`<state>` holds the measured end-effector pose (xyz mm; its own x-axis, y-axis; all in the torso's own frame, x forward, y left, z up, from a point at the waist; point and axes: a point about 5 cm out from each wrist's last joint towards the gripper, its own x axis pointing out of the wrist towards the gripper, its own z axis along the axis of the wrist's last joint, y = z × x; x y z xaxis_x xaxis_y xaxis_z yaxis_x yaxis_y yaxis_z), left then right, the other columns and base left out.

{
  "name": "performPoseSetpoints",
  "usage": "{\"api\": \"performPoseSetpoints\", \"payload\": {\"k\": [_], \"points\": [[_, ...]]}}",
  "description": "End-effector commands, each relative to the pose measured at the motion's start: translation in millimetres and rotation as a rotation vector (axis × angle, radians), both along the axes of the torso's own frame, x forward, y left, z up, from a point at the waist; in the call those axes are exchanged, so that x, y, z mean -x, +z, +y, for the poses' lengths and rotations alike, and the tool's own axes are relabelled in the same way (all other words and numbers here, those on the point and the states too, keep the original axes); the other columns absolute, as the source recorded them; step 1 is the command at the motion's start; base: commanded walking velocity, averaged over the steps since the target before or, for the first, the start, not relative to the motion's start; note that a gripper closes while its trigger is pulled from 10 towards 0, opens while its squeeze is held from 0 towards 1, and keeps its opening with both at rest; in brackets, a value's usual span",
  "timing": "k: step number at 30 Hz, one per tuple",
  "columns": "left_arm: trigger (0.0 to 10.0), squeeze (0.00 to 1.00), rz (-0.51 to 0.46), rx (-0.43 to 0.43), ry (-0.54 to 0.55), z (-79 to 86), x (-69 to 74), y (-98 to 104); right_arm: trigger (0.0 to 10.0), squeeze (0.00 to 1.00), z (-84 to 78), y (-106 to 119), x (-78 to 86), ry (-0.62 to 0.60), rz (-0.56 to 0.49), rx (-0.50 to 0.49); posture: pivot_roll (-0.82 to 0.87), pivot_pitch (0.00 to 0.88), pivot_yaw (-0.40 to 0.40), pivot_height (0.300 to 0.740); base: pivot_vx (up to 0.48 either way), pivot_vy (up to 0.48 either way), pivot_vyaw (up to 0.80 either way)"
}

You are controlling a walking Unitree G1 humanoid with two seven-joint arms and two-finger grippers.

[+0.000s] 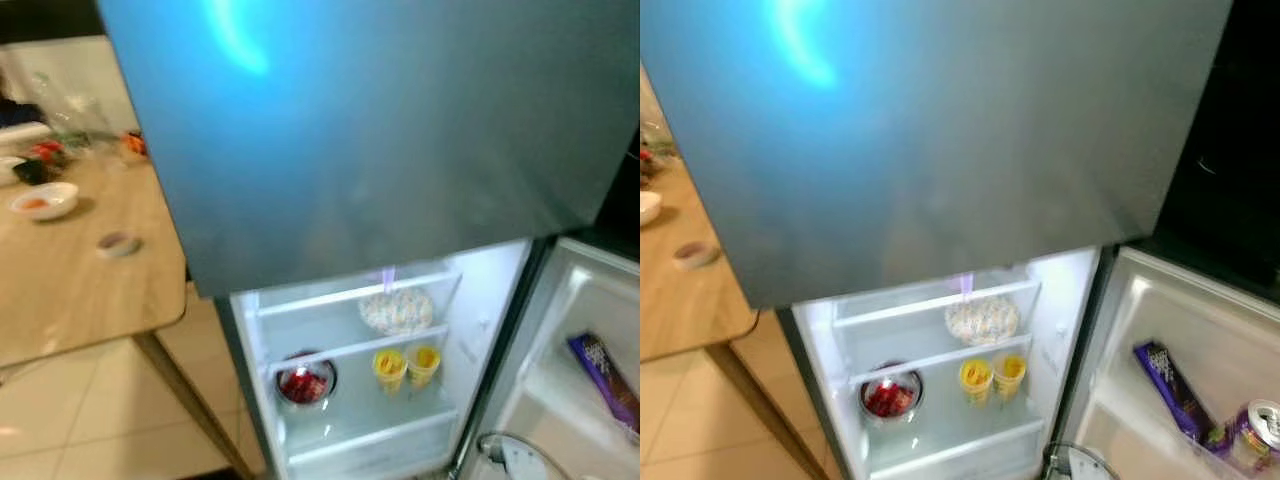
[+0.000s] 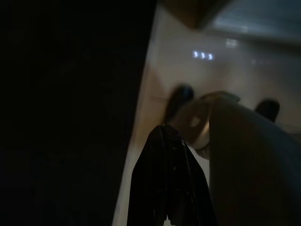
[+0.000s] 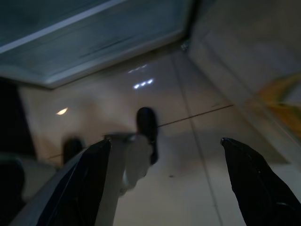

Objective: Restocking fridge

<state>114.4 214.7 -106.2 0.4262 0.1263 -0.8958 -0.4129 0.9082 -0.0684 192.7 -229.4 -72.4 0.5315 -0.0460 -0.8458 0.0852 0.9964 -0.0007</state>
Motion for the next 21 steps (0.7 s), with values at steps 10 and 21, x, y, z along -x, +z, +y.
{"api": "performPoseSetpoints", "payload": {"k": [10,21], "points": [[10.0,0.0,-0.012,-0.012,-0.016,2.2,-4.9,1.9,10.0,0.0,0.6,-7.0,13.4,-0.005,0.049,-0.002,-0.08,0.0,-0.022,0.74,-0.423,0.0,0.0],[10.0,0.0,-0.016,-0.015,-0.038,1.4,-8.4,2.8,10.0,0.0,-1.2,-6.2,12.7,0.004,0.049,0.007,-0.08,0.0,-0.018,0.74,-0.417,0.0,0.0]]}}
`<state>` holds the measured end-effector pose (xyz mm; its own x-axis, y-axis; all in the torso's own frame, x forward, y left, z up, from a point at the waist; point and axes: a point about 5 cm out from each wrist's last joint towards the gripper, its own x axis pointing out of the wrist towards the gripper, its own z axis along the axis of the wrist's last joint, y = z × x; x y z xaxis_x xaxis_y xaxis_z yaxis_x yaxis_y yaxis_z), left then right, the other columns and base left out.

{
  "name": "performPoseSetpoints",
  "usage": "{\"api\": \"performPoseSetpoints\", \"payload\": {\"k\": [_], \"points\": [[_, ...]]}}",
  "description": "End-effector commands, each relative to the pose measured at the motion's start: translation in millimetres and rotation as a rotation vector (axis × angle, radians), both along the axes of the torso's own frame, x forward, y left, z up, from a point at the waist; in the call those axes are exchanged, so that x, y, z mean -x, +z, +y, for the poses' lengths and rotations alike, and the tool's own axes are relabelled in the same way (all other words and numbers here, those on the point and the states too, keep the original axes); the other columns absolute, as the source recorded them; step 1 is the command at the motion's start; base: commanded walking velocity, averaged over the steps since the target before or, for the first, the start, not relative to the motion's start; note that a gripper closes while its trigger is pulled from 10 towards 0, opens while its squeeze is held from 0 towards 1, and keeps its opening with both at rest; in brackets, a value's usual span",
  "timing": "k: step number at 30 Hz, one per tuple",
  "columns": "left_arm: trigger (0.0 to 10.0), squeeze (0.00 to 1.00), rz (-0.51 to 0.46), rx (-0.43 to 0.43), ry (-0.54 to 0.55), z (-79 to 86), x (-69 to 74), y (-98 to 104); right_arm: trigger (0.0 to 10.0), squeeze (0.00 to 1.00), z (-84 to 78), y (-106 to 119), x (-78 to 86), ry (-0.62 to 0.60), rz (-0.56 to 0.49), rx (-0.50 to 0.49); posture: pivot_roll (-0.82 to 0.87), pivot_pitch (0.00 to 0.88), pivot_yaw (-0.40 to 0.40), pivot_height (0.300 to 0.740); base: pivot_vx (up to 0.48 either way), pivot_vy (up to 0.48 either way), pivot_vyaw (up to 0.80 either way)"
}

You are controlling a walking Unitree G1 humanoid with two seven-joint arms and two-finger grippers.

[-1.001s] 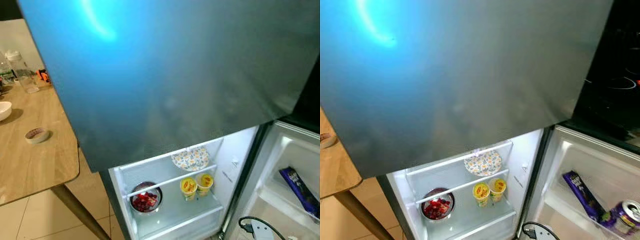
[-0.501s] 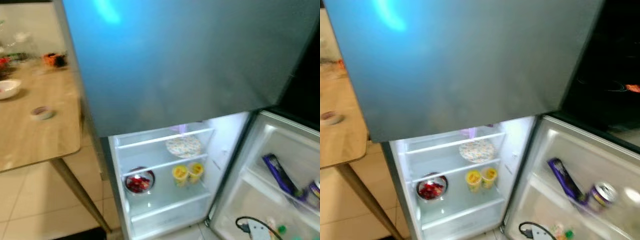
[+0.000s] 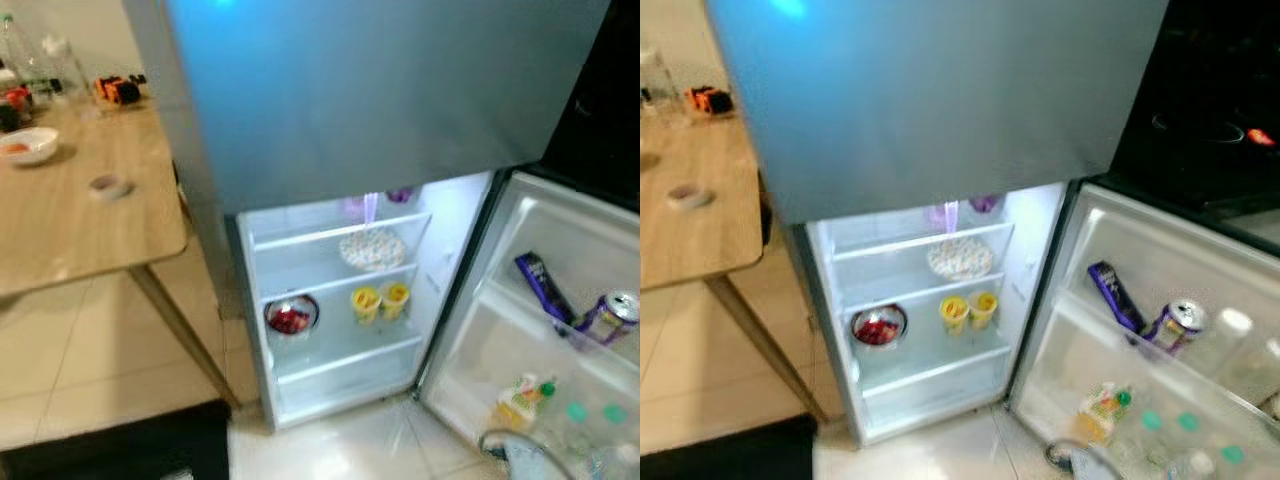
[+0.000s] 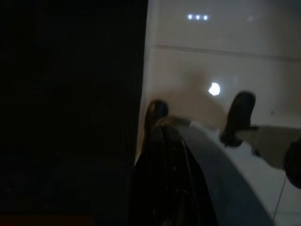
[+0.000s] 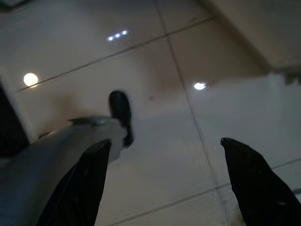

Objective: Restocking fridge

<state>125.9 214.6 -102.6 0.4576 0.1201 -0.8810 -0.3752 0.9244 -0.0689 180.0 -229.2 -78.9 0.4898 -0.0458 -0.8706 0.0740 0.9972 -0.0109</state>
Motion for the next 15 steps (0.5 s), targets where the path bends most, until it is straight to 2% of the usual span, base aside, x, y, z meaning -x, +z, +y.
{"api": "performPoseSetpoints", "payload": {"k": [1,9,15], "points": [[10.0,0.0,0.014,-0.003,0.001,1.5,3.1,-0.8,10.0,0.0,-1.4,0.3,0.1,-0.007,0.0,0.001,-0.08,0.0,-0.018,0.74,-0.364,0.0,0.0],[10.0,0.0,0.017,0.006,-0.021,-1.1,4.1,-1.5,10.0,0.0,0.4,0.6,-1.3,0.004,-0.003,-0.005,-0.08,0.0,-0.02,0.74,0.0,0.0,0.0],[10.0,0.0,0.017,0.011,-0.017,-2.1,5.0,-2.0,10.0,0.0,1.3,-0.7,0.8,0.017,0.015,-0.006,-0.08,0.0,-0.02,0.74,0.0,0.0,-0.76]]}}
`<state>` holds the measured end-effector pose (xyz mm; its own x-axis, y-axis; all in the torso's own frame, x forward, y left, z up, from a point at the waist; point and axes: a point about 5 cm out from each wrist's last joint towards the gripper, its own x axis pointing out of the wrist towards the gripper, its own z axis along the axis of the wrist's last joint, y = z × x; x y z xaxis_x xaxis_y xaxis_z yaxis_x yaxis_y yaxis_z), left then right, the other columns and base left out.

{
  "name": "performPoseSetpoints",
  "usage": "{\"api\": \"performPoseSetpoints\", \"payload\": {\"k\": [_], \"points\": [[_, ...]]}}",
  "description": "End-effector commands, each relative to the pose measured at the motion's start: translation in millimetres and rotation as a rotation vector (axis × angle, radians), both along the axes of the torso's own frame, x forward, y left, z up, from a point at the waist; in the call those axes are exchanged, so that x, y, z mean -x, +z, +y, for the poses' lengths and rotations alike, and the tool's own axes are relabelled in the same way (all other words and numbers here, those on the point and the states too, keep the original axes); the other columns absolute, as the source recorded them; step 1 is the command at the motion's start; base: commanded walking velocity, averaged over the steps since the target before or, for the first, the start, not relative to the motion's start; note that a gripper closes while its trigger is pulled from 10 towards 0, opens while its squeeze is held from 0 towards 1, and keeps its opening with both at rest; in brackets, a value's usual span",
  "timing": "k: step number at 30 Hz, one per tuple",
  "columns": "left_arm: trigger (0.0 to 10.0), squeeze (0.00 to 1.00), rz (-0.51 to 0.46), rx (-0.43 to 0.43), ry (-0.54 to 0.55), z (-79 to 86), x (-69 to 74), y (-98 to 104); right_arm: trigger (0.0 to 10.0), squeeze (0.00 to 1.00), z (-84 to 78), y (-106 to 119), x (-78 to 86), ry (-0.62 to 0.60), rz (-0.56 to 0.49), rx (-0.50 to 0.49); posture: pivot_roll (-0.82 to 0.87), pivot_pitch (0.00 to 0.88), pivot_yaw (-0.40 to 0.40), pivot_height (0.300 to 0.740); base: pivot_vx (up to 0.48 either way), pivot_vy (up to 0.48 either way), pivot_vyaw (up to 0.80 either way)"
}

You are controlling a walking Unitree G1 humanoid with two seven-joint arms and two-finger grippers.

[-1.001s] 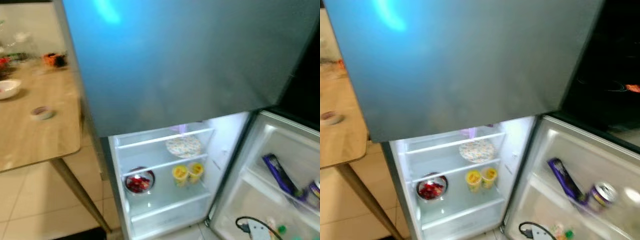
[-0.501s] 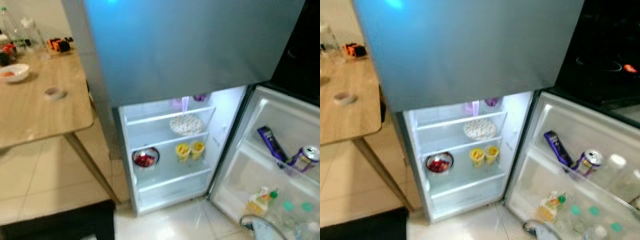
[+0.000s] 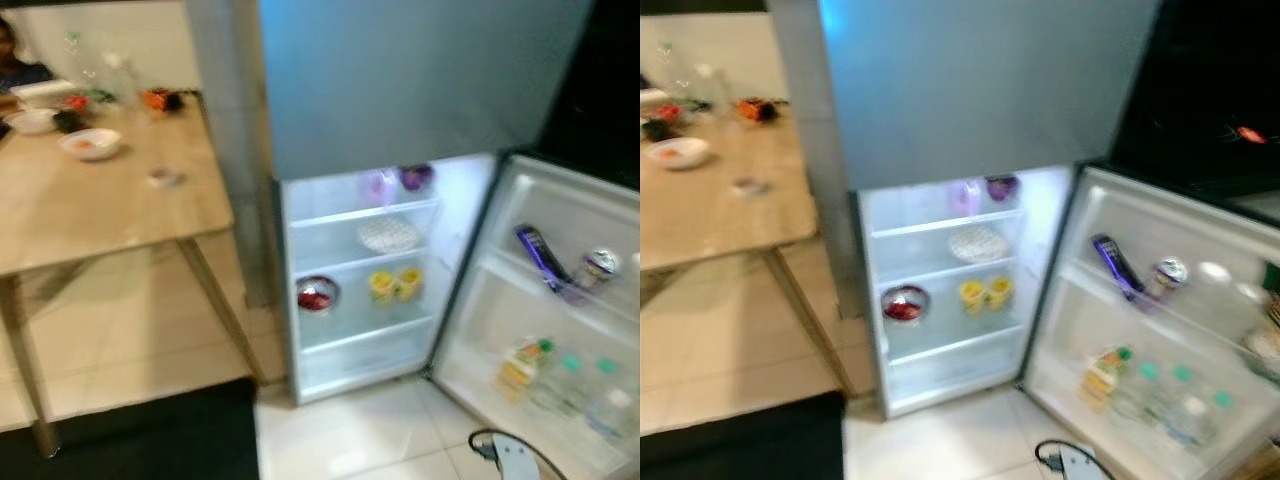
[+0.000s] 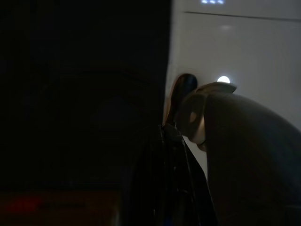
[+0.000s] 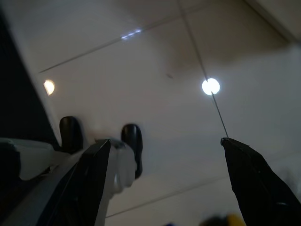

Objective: Restocking fridge

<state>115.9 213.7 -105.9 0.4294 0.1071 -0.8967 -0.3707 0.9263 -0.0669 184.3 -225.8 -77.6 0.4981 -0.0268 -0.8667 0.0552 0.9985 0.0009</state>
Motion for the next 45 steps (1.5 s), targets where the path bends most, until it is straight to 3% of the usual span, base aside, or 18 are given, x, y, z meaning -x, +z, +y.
{"api": "performPoseSetpoints", "payload": {"k": [1,6,15,45], "points": [[10.0,0.0,-0.018,0.003,-0.01,-1.7,-5.0,1.3,10.0,0.0,-2.0,-2.2,5.3,-0.003,0.023,0.005,-0.08,0.0,-0.02,0.74,0.0,0.0,-0.76],[10.0,0.0,-0.029,0.011,-0.02,-4.7,-7.8,1.7,10.0,0.0,-2.3,-2.0,5.0,-0.019,0.015,0.002,-0.08,0.0,-0.02,0.74,0.0,0.0,-0.76],[10.0,0.0,-0.047,0.012,-0.036,-5.7,-11.5,2.9,10.0,0.0,-3.0,-1.6,4.6,-0.025,0.012,0.005,-0.09,0.0,-0.019,0.74,0.0,-0.057,0.0],[10.0,0.0,-0.057,0.023,-0.048,-8.0,-14.6,3.6,10.0,0.0,-4.0,-0.3,2.5,-0.03,-0.006,0.003,-0.09,0.0,-0.018,0.74,0.0,-0.476,0.0]]}}
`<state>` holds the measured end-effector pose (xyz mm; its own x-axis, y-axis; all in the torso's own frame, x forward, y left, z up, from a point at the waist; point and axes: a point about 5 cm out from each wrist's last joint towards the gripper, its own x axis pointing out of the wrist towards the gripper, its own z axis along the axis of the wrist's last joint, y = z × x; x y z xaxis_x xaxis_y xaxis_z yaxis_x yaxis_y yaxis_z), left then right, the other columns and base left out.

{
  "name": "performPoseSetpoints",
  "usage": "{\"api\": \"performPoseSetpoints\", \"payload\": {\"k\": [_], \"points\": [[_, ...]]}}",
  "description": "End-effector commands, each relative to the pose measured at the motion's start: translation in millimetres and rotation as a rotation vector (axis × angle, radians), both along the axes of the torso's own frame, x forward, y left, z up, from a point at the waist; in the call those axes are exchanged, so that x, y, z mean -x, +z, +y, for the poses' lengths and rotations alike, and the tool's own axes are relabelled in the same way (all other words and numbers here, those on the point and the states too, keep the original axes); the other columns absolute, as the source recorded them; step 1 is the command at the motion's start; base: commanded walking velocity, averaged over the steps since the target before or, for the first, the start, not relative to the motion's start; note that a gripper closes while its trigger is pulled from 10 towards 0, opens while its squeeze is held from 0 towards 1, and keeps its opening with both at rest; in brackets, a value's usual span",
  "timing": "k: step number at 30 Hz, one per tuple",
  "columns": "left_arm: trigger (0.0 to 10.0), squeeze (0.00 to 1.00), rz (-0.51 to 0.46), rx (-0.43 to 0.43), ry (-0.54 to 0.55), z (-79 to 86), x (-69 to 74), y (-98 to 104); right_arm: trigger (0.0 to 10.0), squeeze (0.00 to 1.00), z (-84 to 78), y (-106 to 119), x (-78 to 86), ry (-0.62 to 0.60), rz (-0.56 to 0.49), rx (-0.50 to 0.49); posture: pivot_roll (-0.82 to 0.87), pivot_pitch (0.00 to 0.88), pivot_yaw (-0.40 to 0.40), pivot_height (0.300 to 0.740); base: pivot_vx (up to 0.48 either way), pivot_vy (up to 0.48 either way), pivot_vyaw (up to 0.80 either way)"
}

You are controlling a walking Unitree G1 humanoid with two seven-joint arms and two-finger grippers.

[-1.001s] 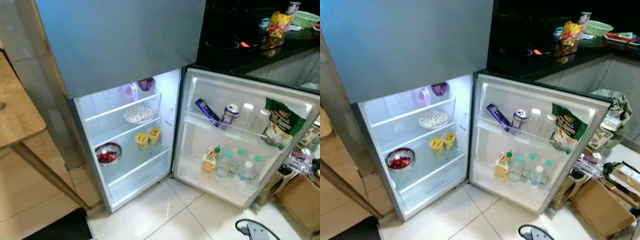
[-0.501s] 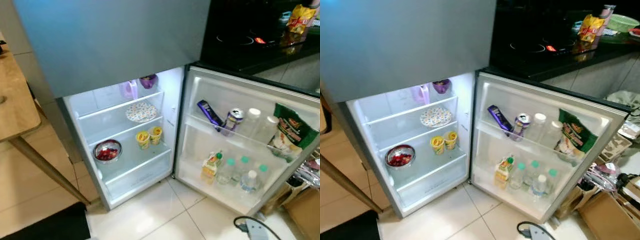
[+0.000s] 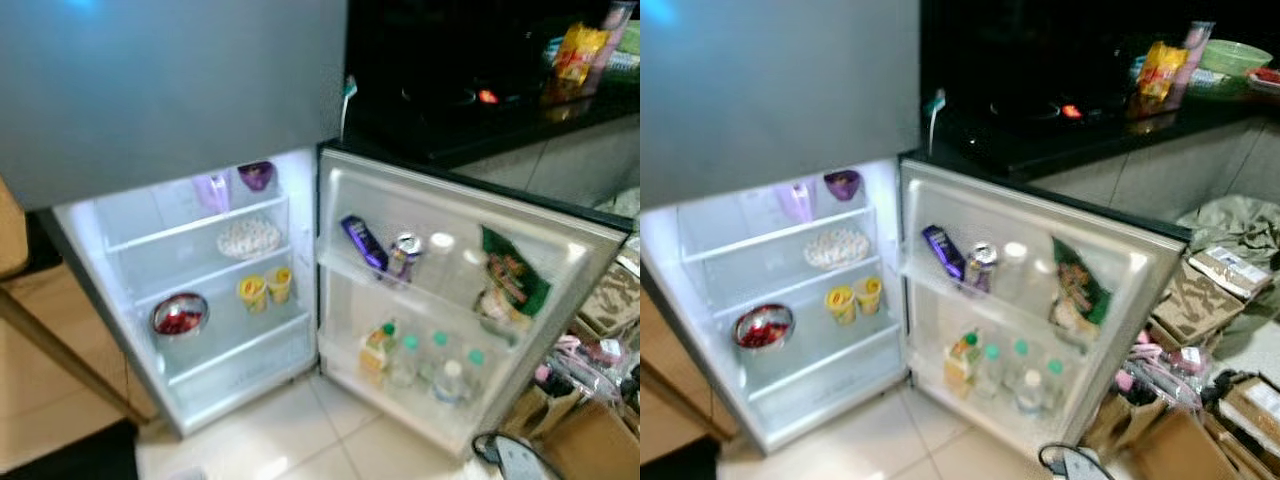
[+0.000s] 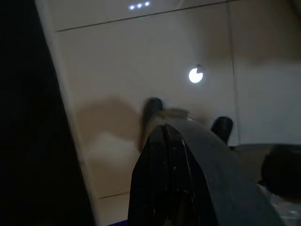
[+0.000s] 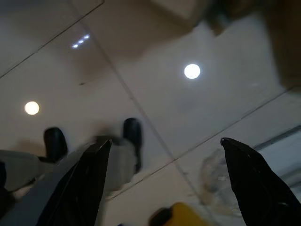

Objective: Restocking fridge

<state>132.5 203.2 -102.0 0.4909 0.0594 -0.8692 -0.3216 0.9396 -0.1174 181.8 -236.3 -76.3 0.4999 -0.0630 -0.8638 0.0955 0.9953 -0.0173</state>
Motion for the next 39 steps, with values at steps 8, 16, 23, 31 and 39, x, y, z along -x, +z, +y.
{"api": "performPoseSetpoints", "payload": {"k": [8,16,23,31,39], "points": [[10.0,0.0,0.013,-0.008,-0.007,1.5,2.4,-0.7,10.0,0.0,6.4,-1.2,-0.7,0.017,-0.007,-0.013,-0.09,0.0,-0.019,0.74,0.0,-0.48,0.0],[10.0,0.0,0.023,-0.014,-0.018,0.2,3.7,-1.4,10.0,0.0,8.6,-1.1,-1.6,0.013,-0.022,-0.023,-0.09,0.0,-0.018,0.74,0.0,-0.348,0.0],[10.0,0.0,0.027,-0.013,-0.009,0.3,4.9,-1.8,10.0,0.0,9.4,-0.1,-3.8,0.004,-0.042,-0.033,-0.09,0.0,-0.018,0.74,0.0,0.0,0.0],[10.0,0.0,0.03,-0.014,-0.006,1.2,6.1,-2.1,10.0,0.0,4.6,11.4,-22.3,-0.053,-0.141,-0.054,-0.09,0.0,-0.011,0.74,0.0,0.0,0.0],[10.0,0.0,0.03,-0.013,0.006,1.8,6.3,-2.1,10.0,0.0,-33.5,64.7,-78.7,-0.347,-0.481,-0.172,-0.09,0.0,-0.014,0.74,0.0,0.0,0.0]]}}
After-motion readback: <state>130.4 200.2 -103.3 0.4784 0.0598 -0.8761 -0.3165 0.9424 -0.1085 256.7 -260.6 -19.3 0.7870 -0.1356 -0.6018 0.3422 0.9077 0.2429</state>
